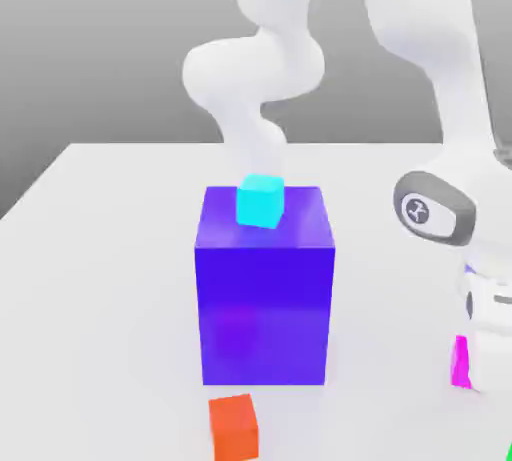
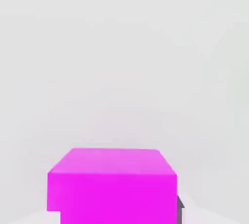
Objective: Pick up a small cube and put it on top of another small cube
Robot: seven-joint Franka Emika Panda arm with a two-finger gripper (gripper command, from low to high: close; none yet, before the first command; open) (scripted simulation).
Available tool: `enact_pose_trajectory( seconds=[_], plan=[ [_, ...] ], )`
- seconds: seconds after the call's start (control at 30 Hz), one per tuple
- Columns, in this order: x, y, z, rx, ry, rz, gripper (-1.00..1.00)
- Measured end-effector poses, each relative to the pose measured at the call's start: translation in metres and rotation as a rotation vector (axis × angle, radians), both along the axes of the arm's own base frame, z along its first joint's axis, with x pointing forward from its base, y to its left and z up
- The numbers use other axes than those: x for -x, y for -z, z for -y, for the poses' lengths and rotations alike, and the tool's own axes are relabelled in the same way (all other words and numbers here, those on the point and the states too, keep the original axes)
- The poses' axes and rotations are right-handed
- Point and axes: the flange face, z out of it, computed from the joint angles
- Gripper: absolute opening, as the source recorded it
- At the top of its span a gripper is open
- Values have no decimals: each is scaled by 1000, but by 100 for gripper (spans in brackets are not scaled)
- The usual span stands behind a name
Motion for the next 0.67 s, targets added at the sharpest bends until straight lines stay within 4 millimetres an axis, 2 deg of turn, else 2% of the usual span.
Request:
enact_pose_trajectory(
  seconds=[0.07, 0.4, 0.43, 0.47, 0.53, 0.57, 0.67],
  plan=[
    [-7, -18, -2, 0, 4, 0, -100],
    [-112, -63, -25, -2, 67, -2, -100],
    [-120, -64, -26, -2, 72, -2, -100],
    [-125, -55, -26, -2, 75, -2, -100],
    [-128, -27, -26, -2, 77, -1, -100],
    [-129, -14, -26, -1, 78, -1, 100],
    [-129, -14, -26, -1, 78, -1, 100]
  ],
)
